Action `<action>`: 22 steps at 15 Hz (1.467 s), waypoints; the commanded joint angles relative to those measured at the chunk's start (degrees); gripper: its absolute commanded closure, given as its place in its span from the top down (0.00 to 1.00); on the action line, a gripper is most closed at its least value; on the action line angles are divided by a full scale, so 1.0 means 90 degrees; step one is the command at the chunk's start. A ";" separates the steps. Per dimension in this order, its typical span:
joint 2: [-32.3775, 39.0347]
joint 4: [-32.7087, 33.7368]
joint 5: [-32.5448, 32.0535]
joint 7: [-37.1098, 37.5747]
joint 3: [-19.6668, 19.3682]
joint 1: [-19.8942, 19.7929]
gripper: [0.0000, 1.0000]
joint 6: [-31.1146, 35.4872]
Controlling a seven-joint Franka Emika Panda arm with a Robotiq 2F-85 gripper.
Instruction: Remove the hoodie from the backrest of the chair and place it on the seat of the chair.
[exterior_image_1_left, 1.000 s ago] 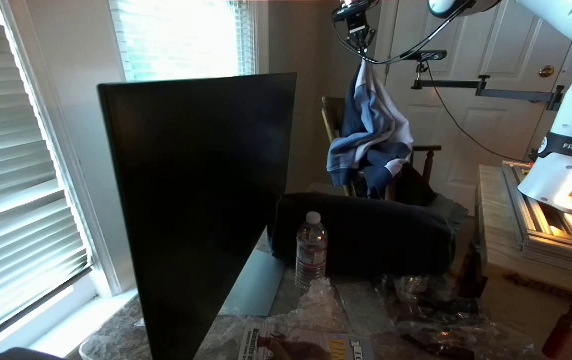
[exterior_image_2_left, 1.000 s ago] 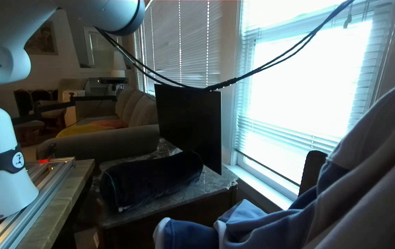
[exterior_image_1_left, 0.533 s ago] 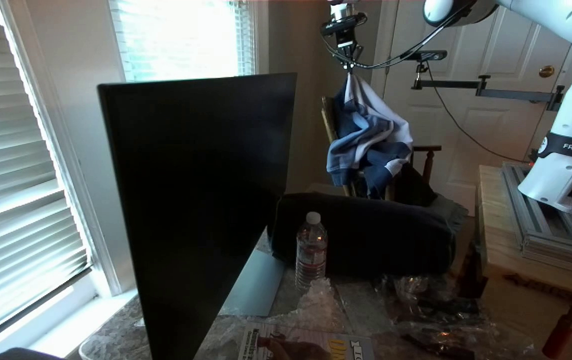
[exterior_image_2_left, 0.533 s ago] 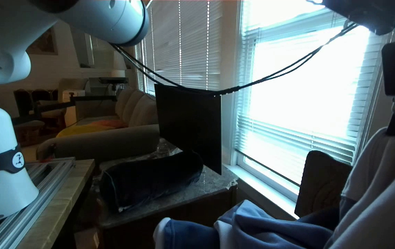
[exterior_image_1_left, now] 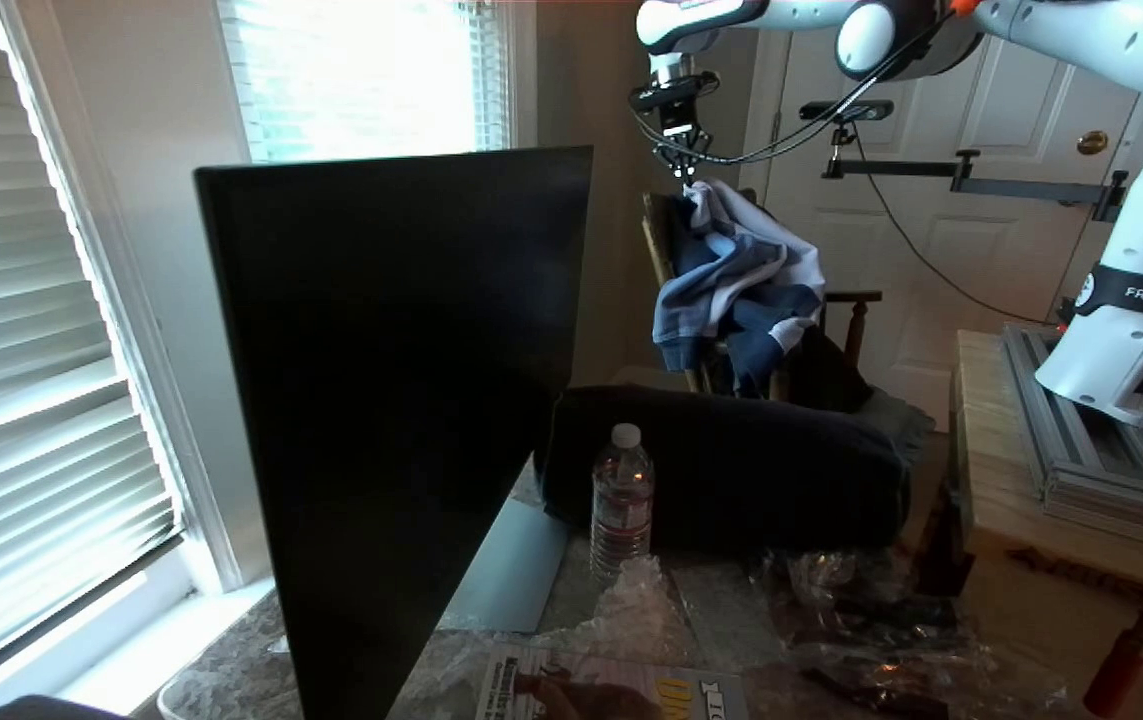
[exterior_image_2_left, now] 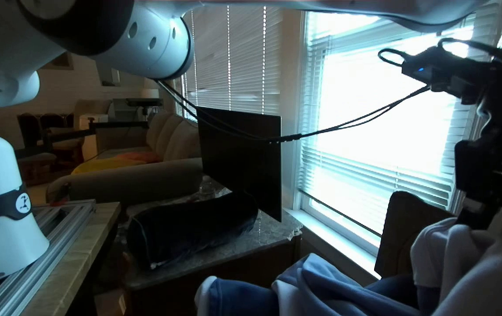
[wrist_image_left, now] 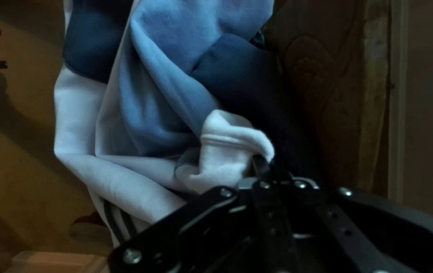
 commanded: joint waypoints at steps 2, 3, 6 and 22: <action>0.0431 0.0213 0.0150 -0.0110 0.0089 -0.0064 0.01 -0.0127; 0.0513 0.0229 0.0146 -0.0104 0.0089 -0.0060 0.01 -0.0104; 0.0584 0.0245 0.0090 -0.0139 0.0051 -0.0025 0.30 -0.0137; -0.0880 0.0063 -0.0716 -0.3489 -0.0370 0.0394 1.00 -0.0761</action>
